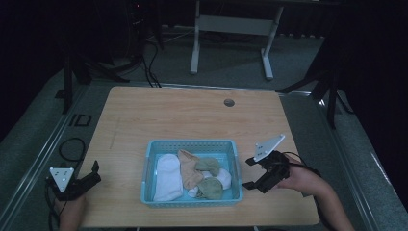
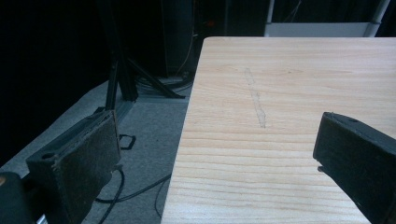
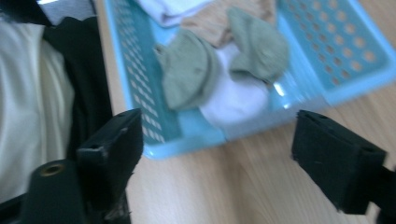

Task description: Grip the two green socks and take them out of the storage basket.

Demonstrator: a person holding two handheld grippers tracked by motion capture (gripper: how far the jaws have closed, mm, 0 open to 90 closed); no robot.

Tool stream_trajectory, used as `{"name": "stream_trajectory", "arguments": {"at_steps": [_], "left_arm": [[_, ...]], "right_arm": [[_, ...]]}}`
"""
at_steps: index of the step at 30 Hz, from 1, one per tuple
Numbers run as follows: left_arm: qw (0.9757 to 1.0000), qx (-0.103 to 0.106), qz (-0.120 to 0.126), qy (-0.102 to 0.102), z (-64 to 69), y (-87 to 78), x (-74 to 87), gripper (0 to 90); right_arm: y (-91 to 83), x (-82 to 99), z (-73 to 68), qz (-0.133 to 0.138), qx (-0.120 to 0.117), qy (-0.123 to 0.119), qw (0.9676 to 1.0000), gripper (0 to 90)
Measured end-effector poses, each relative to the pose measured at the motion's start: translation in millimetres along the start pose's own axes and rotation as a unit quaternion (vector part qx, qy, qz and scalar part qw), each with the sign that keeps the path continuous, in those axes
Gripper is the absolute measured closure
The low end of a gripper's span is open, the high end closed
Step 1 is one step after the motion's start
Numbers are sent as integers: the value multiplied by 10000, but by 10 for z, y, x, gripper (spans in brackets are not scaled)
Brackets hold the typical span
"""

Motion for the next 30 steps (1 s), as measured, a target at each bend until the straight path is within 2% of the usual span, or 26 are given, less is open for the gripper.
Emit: {"name": "stream_trajectory", "arguments": {"at_steps": [5,7,12,14,21,30], "left_arm": [[10000,43,4,-24,4,2,-1,3],[10000,44,6,-15,5,1,-1,3],[10000,60,0,-16,3,0,0,4],[10000,65,6,-10,3,-1,-1,3],[10000,72,12,-11,5,-2,-1,3],[10000,83,16,-16,3,-3,-1,3]], "right_arm": [[120,-121,-31,-186,-146,-154,9996,186],[162,-167,-42,-220,-199,-201,9994,225],[306,-247,-58,-339,-328,-297,9984,245],[372,-264,-58,-406,-396,-315,9979,290],[576,-322,-45,-593,-433,-414,9964,363],[819,-466,-55,-841,-492,-767,9923,432]]}}
Point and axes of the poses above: each handheld gripper's, and its own axes: y roughly forward along the jaws, x roughly out of its underside, z roughly to its right, the point moved 6 cm from there along y, roughly forward along the jaws, and after that the axes turned 6 degrees about -x, right-handed, at the moved point
